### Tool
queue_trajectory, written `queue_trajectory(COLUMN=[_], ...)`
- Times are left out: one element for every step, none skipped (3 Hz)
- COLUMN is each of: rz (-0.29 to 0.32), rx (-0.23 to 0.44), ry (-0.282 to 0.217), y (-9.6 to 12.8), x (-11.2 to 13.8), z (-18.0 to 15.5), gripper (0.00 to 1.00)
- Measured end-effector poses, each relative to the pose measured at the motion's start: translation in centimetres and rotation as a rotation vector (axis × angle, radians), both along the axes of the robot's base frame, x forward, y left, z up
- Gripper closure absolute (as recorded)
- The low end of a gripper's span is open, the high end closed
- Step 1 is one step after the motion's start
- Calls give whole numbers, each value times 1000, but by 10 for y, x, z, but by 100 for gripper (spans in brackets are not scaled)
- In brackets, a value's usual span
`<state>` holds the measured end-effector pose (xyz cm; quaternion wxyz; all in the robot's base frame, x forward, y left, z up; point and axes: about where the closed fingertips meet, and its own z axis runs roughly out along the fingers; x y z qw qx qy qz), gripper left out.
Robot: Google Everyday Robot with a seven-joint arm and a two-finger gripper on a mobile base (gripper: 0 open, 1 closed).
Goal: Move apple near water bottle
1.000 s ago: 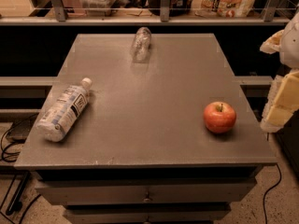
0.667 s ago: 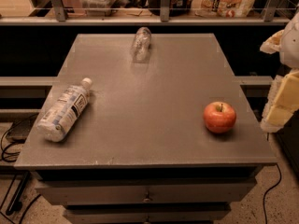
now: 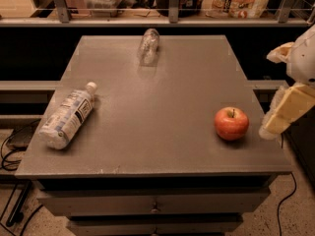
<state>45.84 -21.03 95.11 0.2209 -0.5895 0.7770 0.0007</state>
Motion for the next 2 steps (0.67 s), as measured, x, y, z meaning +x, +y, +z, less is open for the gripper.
queue_trajectory(rz=[0, 3], rx=[59, 87], ry=[8, 43], y=[6, 12], x=[10, 18], z=[-25, -53], gripper=[0, 0])
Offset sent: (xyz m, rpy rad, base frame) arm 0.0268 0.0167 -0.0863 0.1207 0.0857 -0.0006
